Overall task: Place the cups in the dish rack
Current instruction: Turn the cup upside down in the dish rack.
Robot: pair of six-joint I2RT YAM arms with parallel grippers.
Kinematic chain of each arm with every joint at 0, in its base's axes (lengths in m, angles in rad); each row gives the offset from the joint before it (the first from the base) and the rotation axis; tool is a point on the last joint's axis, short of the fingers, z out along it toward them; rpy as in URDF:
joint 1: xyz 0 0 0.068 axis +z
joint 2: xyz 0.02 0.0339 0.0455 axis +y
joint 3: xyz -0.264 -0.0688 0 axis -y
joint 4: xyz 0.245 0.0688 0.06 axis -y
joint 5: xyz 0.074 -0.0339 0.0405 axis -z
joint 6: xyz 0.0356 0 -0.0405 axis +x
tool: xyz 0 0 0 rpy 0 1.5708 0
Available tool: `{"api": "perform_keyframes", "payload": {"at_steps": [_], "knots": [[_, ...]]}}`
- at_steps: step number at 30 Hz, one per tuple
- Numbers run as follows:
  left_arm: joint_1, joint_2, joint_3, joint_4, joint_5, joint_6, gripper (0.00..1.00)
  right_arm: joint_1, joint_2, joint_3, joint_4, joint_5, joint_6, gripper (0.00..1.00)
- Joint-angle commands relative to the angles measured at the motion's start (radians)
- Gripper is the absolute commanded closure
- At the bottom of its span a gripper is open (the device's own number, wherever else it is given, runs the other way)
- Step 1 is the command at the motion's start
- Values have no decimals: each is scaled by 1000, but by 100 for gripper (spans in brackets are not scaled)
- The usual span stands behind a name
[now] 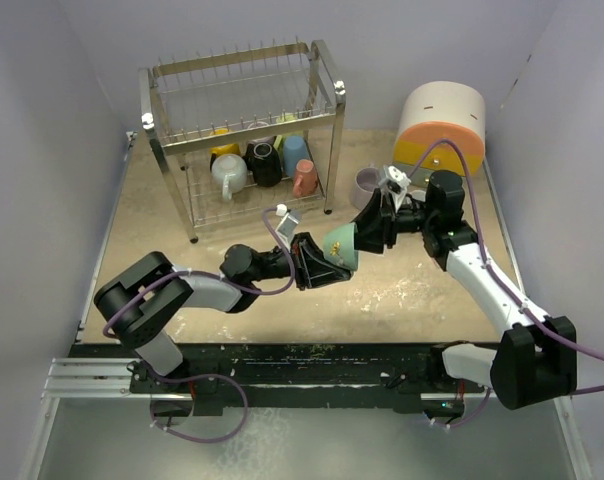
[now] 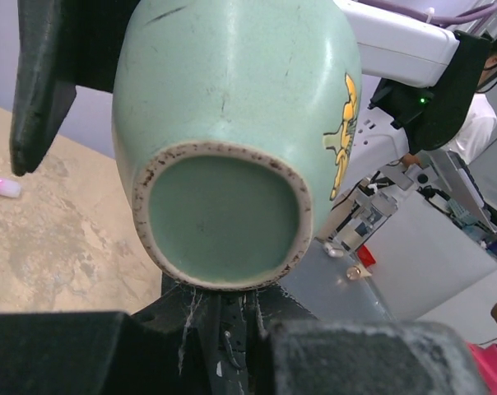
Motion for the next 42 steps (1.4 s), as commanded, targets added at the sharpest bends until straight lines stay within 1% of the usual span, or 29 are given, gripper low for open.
{"api": "perform_keyframes", "payload": {"at_steps": [1, 2, 3, 4, 5, 6, 8, 10, 13, 16, 20, 24, 26, 29, 30, 33, 34, 35, 36, 37, 38, 40, 42], "knots": [[13, -3, 44, 139, 40, -28, 100, 10, -5, 53, -16, -35, -31, 71], [16, -2, 44, 138, 38, -29, 100, 10, -5, 56, -19, -40, -31, 83], [21, -1, 41, 138, 34, -32, 100, 10, -4, 62, -22, -49, -29, 93], [26, 2, 38, 138, 26, -34, 100, 10, -3, 65, -23, -61, -22, 100], [30, 3, 34, 139, 16, -36, 99, 10, -1, 69, -20, -76, -9, 100], [33, 4, 28, 139, 5, -35, 92, 10, 1, 68, 0, -89, 37, 100], [35, 1, 10, 139, -31, -29, 73, 10, 1, 52, 96, -90, 147, 100], [34, -4, -1, 139, -54, -28, 61, 9, 1, 19, 237, -72, 277, 100], [25, -10, -7, 137, -74, -21, 52, 7, 8, -22, 409, -45, 428, 100], [13, -6, -3, 138, -81, -5, 50, 8, 19, -32, 461, -26, 479, 100], [7, 2, 12, 139, -92, -7, 51, 8, 30, -52, 524, -7, 528, 100], [-3, -6, 41, 139, -89, -6, 52, 8, 34, -61, 537, 10, 532, 100], [-3, -13, 50, 139, -90, -14, 55, 8, 37, -64, 543, 13, 535, 100], [-3, -27, 51, 139, -95, -26, 66, 8, 44, -65, 550, 10, 535, 100], [-3, -29, 53, 139, -95, -31, 73, 8, 46, -65, 550, 10, 534, 100], [-3, -43, 48, 139, -98, -36, 97, 7, 50, -65, 545, 3, 520, 100], [-3, -49, 44, 138, -99, -34, 100, 7, 50, -63, 535, -1, 506, 100], [-2, -54, 39, 138, -102, -33, 100, 6, 48, -57, 518, -6, 487, 100], [-1, -61, 32, 138, -103, -29, 100, 4, 47, -50, 491, -10, 459, 98], [4, -66, 25, 139, -104, -25, 100, 2, 44, -40, 437, -15, 421, 92], [8, -70, 17, 139, -104, -25, 100, -1, 41, -29, 386, -19, 383, 84], [27, -79, -4, 139, -101, -32, 100, -8, 32, -1, 263, -26, 281, 64], [56, -88, -30, 139, -98, -42, 100, -18, 18, 38, 117, -24, 146, 46]]}}
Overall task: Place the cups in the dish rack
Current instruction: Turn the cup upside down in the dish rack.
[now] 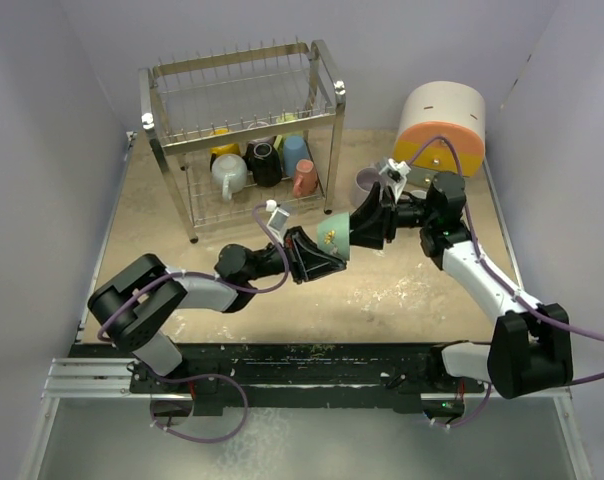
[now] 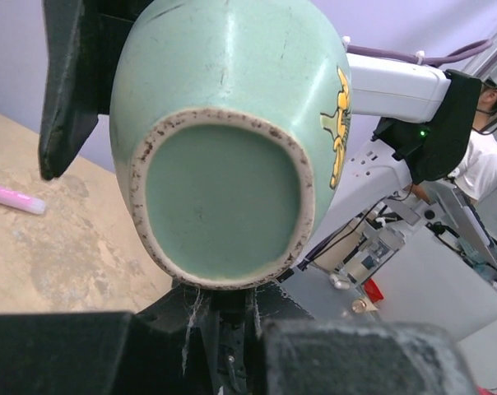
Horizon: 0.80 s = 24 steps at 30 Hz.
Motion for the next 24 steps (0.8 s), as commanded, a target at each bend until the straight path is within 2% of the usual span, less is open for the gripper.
{"api": "perform_keyframes", "payload": {"at_steps": [1, 2, 4, 7, 10, 13, 18, 21, 24], "knots": [[61, -73, -50, 134, -25, -13, 100, -23, -41, 109, -321, -12, -315, 39], [81, -79, -69, 134, -22, -18, 100, -28, -44, 130, -395, -1, -385, 32], [120, -97, -108, 134, -14, -26, 100, -36, -54, 167, -531, 44, -515, 27], [189, -128, -174, 131, -4, -40, 100, -51, -68, 217, -701, 165, -693, 25], [257, -165, -210, 68, 19, -36, 100, -70, -84, 241, -758, 226, -766, 24], [311, -265, -195, -225, 24, 39, 100, -79, -90, 243, -783, 242, -802, 24], [319, -454, -16, -1000, -143, 370, 100, -83, -93, 252, -816, 323, -882, 24], [318, -487, 82, -1244, -277, 512, 100, -85, -97, 251, -824, 350, -906, 24], [319, -455, 205, -1427, -375, 622, 100, -85, -97, 250, -829, 369, -919, 24]]}}
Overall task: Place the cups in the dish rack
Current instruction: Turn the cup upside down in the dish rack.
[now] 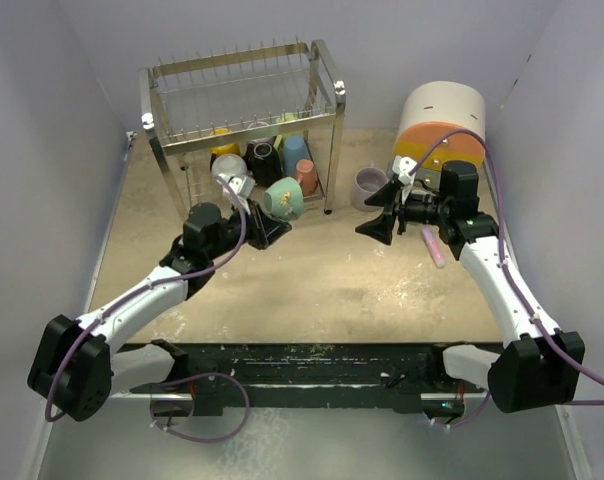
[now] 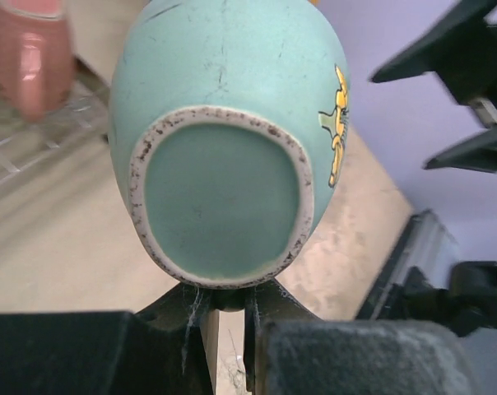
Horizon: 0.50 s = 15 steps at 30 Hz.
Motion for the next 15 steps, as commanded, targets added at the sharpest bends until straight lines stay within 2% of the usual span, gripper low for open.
{"api": "perform_keyframes", "payload": {"at_steps": [1, 6, 15], "knots": [[4, 23, 194, -400, -200, 285, 100, -6, -19, 41, -18, 54, -68, 24], [4, 126, 335, -546, -317, 412, 100, -6, -31, 36, -20, 86, -91, 24], [4, 277, 454, -549, -428, 604, 100, -6, -36, 23, -16, 100, -107, 24]]}}
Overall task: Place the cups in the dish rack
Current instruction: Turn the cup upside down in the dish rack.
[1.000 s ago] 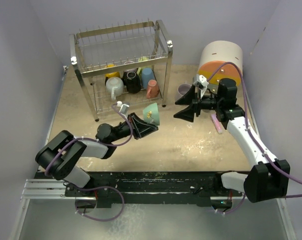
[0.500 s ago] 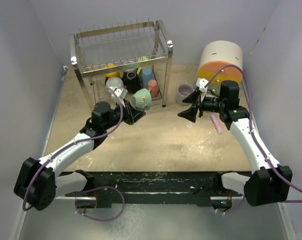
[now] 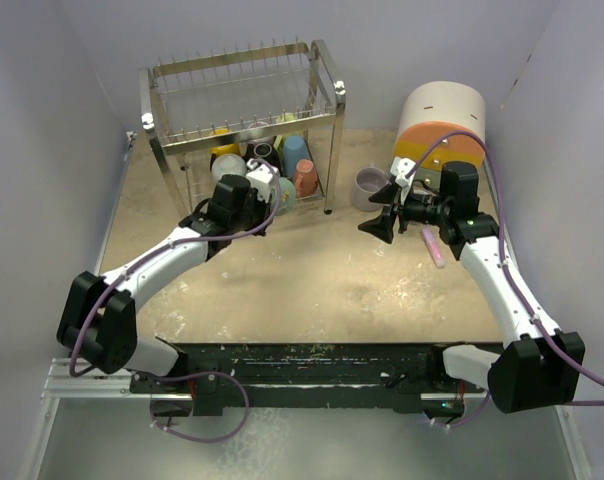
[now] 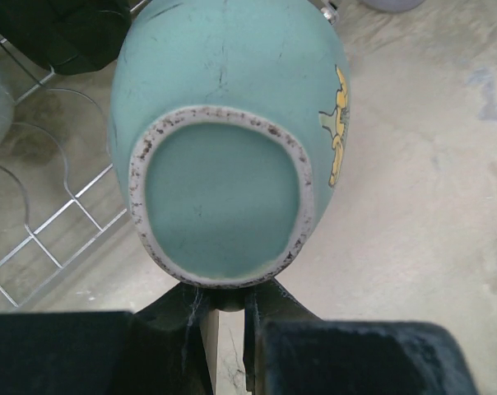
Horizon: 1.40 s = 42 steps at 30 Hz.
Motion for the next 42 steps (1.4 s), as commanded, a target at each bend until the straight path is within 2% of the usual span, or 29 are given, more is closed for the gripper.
{"api": "perform_keyframes", "payload": {"at_steps": [1, 16, 28, 37, 42], "knots": [[4, 45, 109, 33, -87, 146, 100, -3, -35, 23, 8, 12, -26, 24], [20, 278, 274, 34, -247, 294, 100, -3, -39, 9, 25, 8, -29, 24], [49, 384, 350, -18, -255, 346, 100, -3, -33, 9, 30, 9, -30, 24], [50, 415, 360, -51, -206, 352, 100, -3, -32, 10, 33, 10, -31, 24], [50, 443, 389, -93, -200, 350, 88, -3, -31, 10, 34, 8, -31, 24]]}}
